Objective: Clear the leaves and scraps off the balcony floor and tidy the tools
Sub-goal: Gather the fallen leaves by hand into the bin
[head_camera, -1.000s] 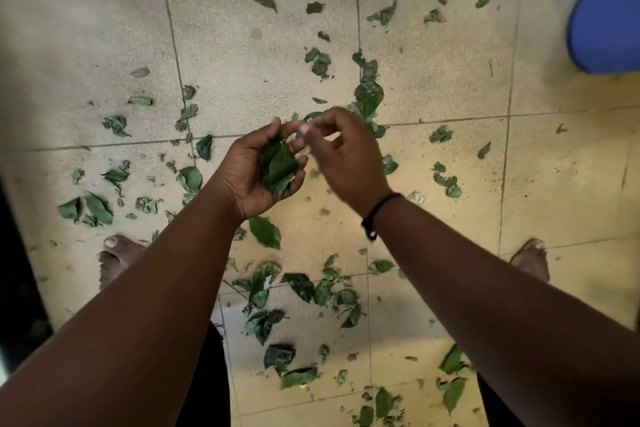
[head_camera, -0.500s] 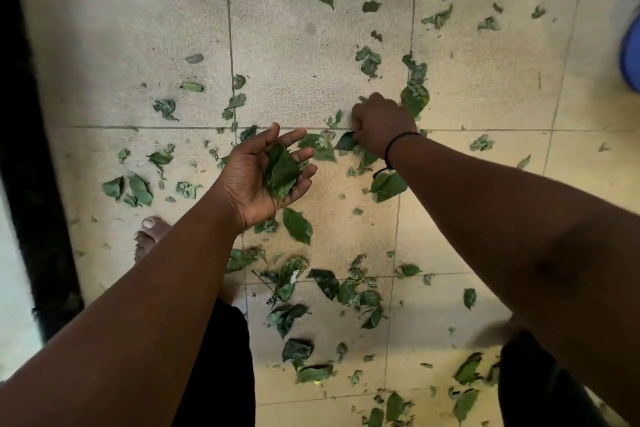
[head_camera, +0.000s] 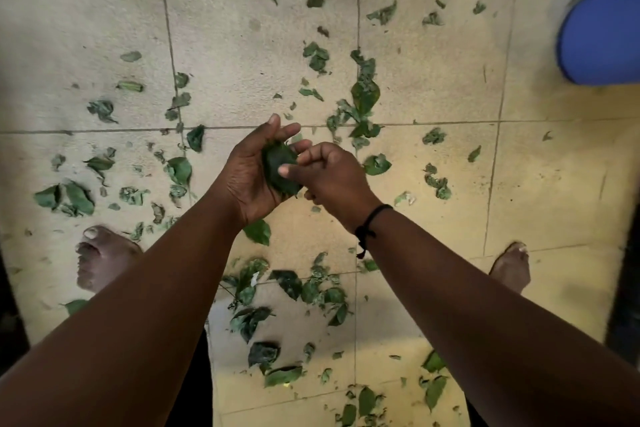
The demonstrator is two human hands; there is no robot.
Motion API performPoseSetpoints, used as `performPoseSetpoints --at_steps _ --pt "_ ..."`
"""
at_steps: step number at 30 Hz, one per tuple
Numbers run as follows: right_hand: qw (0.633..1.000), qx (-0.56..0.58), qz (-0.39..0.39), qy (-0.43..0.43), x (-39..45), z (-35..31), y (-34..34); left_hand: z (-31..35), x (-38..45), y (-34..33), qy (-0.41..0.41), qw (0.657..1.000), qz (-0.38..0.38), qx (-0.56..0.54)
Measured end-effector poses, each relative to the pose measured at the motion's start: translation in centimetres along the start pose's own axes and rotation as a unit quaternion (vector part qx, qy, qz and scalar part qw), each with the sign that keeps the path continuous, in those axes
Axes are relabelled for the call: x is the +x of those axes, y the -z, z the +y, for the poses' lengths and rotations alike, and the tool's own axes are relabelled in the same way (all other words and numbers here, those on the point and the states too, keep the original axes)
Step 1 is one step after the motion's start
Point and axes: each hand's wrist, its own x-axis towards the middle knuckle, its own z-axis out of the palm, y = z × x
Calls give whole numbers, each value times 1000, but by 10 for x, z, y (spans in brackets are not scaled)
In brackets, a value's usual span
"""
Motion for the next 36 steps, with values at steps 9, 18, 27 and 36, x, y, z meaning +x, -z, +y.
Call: performPoseSetpoints --at_steps 9,18,27,36 --pt "985 -53 163 -30 82 -4 72 -5 16 -7 1 996 80 50" --pt "927 -279 241 -69 142 1 91 -3 -2 11 57 990 116 56" --pt "945 -214 227 -98 121 6 100 -3 4 19 43 988 138 47" --pt "931 -241 266 66 30 34 94 -14 7 18 43 986 148 65"
